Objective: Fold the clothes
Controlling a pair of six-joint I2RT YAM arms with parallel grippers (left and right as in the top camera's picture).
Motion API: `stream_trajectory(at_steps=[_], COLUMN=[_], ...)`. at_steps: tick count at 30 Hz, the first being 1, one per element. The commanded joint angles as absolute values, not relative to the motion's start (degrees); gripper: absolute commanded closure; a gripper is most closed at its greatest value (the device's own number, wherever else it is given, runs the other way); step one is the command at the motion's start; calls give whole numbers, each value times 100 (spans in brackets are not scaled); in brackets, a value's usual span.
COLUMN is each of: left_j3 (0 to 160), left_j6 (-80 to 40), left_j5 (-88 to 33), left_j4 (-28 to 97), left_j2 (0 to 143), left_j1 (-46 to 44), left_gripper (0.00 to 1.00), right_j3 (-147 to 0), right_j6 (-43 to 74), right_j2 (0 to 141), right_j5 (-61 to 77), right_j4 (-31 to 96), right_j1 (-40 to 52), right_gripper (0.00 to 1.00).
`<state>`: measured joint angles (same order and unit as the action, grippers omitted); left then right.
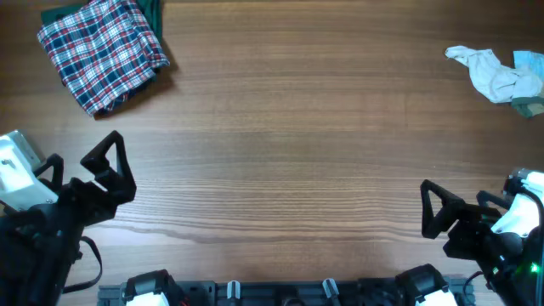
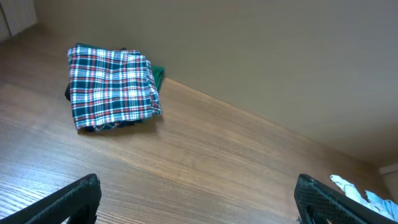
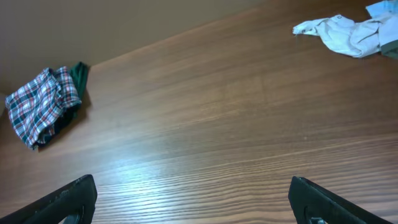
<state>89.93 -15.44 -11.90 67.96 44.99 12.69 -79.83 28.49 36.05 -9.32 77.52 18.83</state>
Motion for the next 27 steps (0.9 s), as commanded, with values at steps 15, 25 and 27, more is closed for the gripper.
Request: stream_trajectory(at_steps=[15, 25, 27], left_j3=[8980, 8980, 8980], left_j6=[-1549, -1549, -1549], left_j5=[-1260, -1262, -1262], left_j4=[6801, 6801, 6801], left_j2=[4528, 4528, 4528], left_j1=[1258, 1260, 1260], left_gripper=[0, 0, 0], right_j3=[-7922, -6154, -5439], right_j6=[3072, 2460, 2121], right_j2=[3601, 2635, 2346], right_j5=[-1046, -832, -596], right_j4=[7738, 5767, 5081], right_j1=[508, -99, -99], right_gripper=[0, 0, 0])
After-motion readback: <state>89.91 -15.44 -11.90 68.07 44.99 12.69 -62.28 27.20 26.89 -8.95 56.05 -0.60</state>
